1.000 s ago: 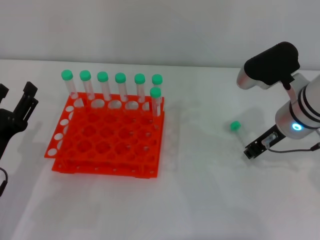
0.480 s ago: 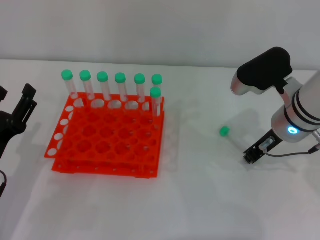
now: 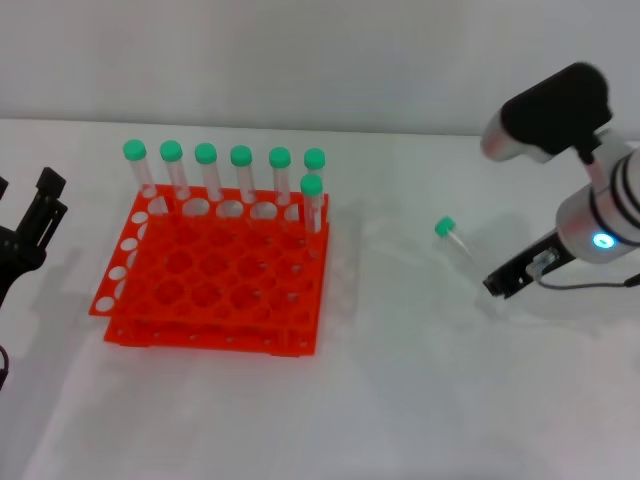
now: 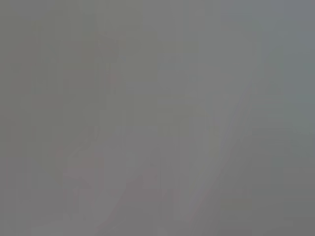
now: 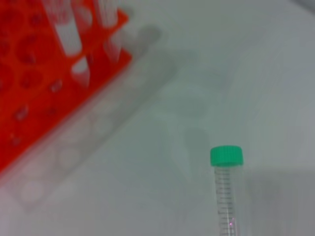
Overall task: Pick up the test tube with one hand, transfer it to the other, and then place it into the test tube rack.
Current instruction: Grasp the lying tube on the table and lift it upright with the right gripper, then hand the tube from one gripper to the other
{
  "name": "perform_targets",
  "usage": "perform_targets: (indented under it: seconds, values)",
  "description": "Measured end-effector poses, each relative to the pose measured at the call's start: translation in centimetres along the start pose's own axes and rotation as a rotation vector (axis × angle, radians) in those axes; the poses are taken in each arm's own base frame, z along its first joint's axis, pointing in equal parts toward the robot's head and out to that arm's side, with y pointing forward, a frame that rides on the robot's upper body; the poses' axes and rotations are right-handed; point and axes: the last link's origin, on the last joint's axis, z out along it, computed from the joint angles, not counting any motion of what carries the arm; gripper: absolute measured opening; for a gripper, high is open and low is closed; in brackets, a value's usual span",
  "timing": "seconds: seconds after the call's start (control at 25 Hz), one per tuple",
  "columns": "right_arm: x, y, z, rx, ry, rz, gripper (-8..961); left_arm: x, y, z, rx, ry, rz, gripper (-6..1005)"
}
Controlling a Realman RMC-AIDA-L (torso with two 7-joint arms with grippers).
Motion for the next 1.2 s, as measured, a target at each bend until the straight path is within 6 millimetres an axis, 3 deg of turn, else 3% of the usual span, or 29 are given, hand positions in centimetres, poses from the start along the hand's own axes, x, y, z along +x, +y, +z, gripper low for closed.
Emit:
perform_targets:
  seconds: [0.24, 0.44, 0.76, 1.2]
  values:
    - [0.4, -0.8, -2.2, -0.002, -0.136, -0.006, 198, 0.4, 1.4, 0.7, -0.109, 0.013, -0.030, 800]
    - [1.4, -1.0, -3.8, -0.068, -0.351, -0.046, 203, 0.8, 3.1, 3.4, -0.278, -0.040, -0.164, 800]
    - [2.6, -0.5, -3.6, -0.158, -0.592, -0.143, 212, 1.8, 5.7, 8.3, -0.540, -0.239, -0.339, 799]
    - [1.1, 0.8, -3.7, -0.215, -0.699, -0.254, 223, -0.8, 10.7, 12.7, -0.697, -0.548, -0.264, 799]
